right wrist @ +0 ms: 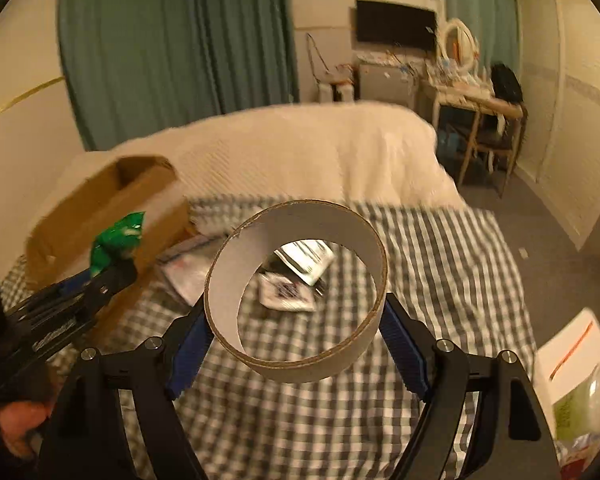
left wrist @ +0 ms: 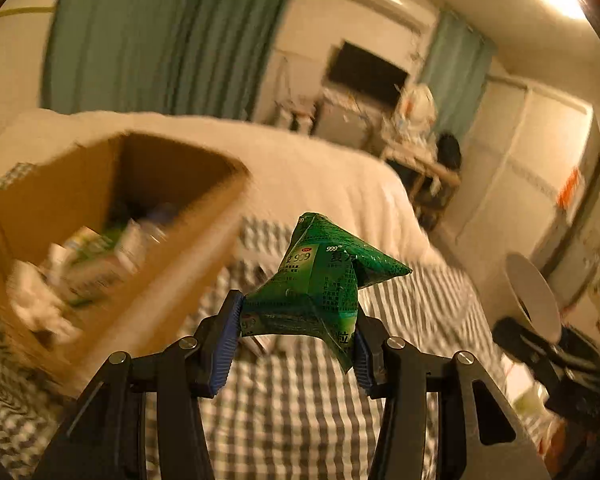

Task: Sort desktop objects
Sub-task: 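Carry the snack bag and tape roll into the cardboard box and release both, then grasp the silver printed packet with the left tool while the right tool grasps the white sachet, then carry the packet and sachet into the cardboard box and release both, then grasp the white stick with the left tool while the right tool grasps the bead bracelet, then carry the white stick and bracelet into the cardboard box and release both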

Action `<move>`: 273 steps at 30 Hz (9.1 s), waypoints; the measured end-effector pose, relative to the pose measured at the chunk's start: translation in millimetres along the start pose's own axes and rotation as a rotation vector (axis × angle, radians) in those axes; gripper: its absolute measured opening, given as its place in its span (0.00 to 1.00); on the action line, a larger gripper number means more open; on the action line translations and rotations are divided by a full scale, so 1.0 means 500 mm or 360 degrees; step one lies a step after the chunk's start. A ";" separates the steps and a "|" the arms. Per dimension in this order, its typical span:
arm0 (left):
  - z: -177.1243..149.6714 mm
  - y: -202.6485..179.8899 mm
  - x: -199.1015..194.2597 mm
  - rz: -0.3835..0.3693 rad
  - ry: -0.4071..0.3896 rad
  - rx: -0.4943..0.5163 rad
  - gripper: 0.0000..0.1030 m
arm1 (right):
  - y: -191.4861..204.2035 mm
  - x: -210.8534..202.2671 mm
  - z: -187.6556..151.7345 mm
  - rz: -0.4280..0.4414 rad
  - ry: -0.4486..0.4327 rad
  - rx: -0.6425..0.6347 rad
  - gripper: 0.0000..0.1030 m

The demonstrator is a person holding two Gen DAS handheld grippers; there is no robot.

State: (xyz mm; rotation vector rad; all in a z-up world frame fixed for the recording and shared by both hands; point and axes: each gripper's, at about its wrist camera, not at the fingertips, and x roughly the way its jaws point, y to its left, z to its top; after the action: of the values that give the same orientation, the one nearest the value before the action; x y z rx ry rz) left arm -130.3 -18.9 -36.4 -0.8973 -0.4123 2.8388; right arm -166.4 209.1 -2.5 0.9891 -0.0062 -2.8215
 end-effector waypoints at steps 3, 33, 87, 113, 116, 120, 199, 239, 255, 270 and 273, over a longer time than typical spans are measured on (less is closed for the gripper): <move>0.050 0.061 -0.046 0.0058 -0.0078 -0.0108 0.48 | 0.066 -0.028 0.047 0.0089 -0.0045 -0.0048 0.77; 0.113 0.301 0.000 0.0491 -0.0082 -0.0052 0.85 | 0.406 0.244 0.187 0.0498 0.0034 -0.0131 0.87; -0.116 0.002 0.324 0.0249 0.0246 0.0266 0.54 | -0.069 0.442 -0.109 0.0171 0.0316 0.0034 0.62; -0.110 -0.048 0.172 0.0043 0.0294 0.0156 0.12 | -0.049 0.222 -0.111 0.0104 0.0330 -0.0002 0.03; -0.105 -0.057 0.128 -0.0030 0.0264 0.0119 0.12 | -0.031 0.161 -0.096 0.0069 0.0306 -0.0054 0.03; -0.073 -0.061 0.056 -0.0078 0.0157 0.0100 0.12 | 0.002 0.072 -0.058 0.0066 0.0247 -0.0087 0.03; -0.138 -0.018 0.260 0.0267 0.0187 0.0138 0.94 | -0.073 0.425 -0.103 0.0147 0.0331 0.0128 0.45; -0.138 -0.073 0.185 -0.0043 0.0422 0.0108 0.10 | -0.118 0.147 -0.038 -0.0024 0.0189 -0.0072 0.11; 0.110 0.011 -0.129 0.0264 -0.0078 0.0021 0.10 | 0.150 -0.125 0.143 0.0106 -0.0053 -0.0413 0.11; 0.156 0.278 -0.069 0.0484 -0.0096 -0.0138 0.10 | 0.442 0.051 0.236 0.0405 -0.0028 -0.0660 0.11; 0.135 0.311 -0.024 0.0514 -0.0044 -0.0156 0.10 | 0.491 0.127 0.224 0.0435 0.0041 -0.0694 0.11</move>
State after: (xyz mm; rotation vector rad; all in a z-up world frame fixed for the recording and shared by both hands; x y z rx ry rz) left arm -167.0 -184.2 -23.0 -1.0279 -0.4497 3.1500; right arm -250.3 -47.9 59.2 0.8463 0.4235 -2.4127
